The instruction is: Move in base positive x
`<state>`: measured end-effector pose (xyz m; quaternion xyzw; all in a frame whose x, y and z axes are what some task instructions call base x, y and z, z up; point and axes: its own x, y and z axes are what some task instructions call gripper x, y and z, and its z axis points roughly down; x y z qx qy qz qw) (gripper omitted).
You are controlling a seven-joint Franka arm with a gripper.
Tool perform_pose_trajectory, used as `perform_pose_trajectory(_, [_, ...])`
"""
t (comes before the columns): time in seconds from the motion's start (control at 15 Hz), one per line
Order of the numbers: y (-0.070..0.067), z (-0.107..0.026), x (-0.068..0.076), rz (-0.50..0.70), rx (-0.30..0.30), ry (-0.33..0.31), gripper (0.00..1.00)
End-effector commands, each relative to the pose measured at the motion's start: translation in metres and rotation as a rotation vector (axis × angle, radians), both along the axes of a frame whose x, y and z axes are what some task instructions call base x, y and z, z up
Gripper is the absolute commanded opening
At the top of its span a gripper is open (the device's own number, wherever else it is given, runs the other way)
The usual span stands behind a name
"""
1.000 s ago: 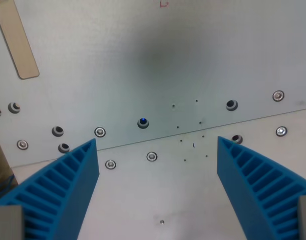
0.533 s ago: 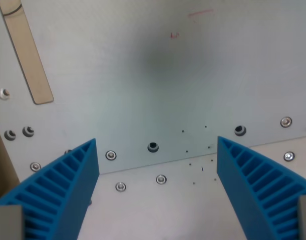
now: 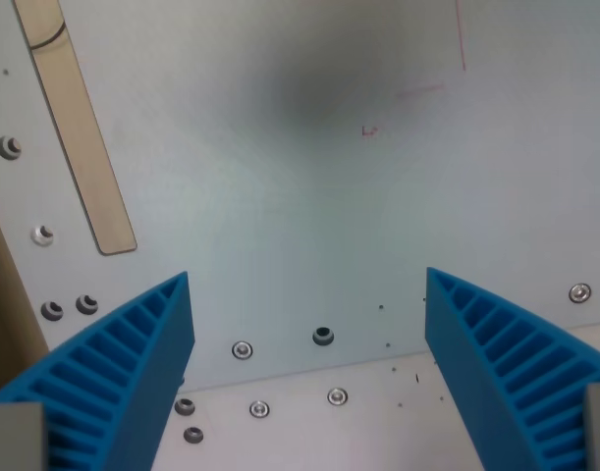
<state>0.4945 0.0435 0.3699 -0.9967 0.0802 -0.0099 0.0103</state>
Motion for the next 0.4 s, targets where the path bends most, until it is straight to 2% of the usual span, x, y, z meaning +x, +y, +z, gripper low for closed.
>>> perform_pose_trajectory(0.07, [0.005,0.003,0.016,-0.011,-0.023,0.025,1.0])
perform_pose_trajectory(0.4, [0.008,0.002,0.042,-0.011,-0.023,0.025,1.0])
